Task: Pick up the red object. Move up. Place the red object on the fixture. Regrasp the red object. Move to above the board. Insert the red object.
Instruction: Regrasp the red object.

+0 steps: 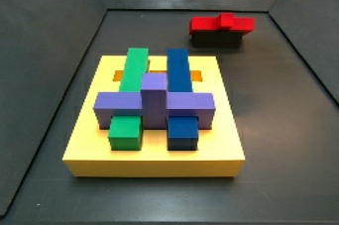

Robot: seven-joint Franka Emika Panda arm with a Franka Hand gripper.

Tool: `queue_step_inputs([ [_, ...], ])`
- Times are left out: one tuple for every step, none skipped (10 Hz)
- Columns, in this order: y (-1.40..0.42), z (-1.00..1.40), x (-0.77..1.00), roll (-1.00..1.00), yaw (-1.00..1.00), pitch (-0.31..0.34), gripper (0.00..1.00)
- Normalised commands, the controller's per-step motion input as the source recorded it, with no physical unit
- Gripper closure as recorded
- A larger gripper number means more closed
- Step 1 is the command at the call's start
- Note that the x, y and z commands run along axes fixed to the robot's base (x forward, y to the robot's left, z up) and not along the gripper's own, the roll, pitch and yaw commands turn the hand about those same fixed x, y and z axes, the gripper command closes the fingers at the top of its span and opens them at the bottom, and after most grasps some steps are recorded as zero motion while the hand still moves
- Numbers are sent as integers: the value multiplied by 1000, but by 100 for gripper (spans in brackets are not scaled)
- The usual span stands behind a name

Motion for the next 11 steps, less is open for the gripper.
queue_step_inputs([
  [-206,0,-29,1000,-123,54,0],
  [-286,0,0,1000,-114,83,0],
  [-411,-200,0,1000,0,103,0],
  [-360,-514,0,843,14,0,0],
  [-177,-560,109,729,134,0,0],
  [-3,-314,126,737,194,0,0],
  [0,-183,9,869,209,34,0],
  [0,-163,-6,714,260,0,0],
  [-126,0,109,566,283,31,0],
  [-354,0,246,580,300,71,0],
  [-240,-103,140,346,211,0,0],
])
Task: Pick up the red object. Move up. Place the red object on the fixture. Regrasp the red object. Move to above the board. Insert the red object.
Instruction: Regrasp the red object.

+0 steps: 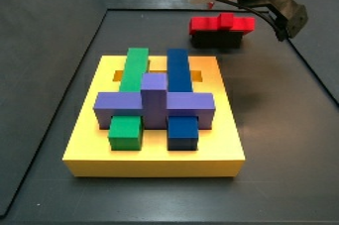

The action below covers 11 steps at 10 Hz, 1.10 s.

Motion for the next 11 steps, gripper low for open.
queue_step_inputs([
  [-109,-183,120,220,123,0,0],
  [0,-251,0,109,34,-74,0],
  [0,-280,-17,60,0,-86,0],
  [0,-300,-91,29,0,-134,0],
  [-17,-303,-140,31,0,-157,0],
  [-40,-271,-9,0,26,-174,0],
  [-23,-263,0,0,60,-186,0],
  [-71,-240,0,0,129,-186,0],
  [-100,-154,0,0,120,-137,0],
  [-34,-131,0,-23,97,-134,0],
  [0,-80,0,-6,91,-83,0],
])
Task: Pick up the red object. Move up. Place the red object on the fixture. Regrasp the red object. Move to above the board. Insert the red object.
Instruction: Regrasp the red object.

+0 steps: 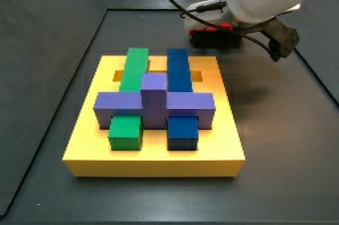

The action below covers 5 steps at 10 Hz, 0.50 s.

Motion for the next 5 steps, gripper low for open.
queue_step_inputs([
  [0,0,0,46,37,0,0],
  [0,0,0,0,9,0,0],
  [0,-129,0,-17,-6,0,0],
  [0,-17,0,-180,-249,6,0],
  [23,0,66,-254,-246,29,0],
])
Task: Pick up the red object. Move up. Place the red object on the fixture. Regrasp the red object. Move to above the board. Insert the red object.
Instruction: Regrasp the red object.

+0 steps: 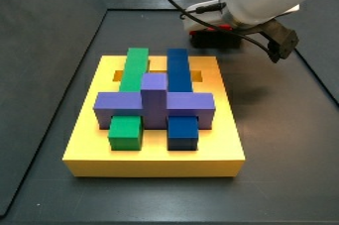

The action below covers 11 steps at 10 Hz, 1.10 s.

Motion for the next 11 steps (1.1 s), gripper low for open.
queue_step_inputs([
  [9,0,54,-300,-223,0,0],
  [0,0,43,-189,-177,0,0],
  [9,0,31,-17,-169,109,0],
  [0,6,23,0,-177,231,0],
  [0,0,0,66,-154,206,0],
  [0,0,0,120,-146,231,0],
  [0,0,0,77,-60,120,0],
  [0,0,0,11,-14,37,0],
  [0,0,0,0,0,0,0],
  [0,0,0,0,0,0,100],
  [0,0,0,0,0,0,100],
])
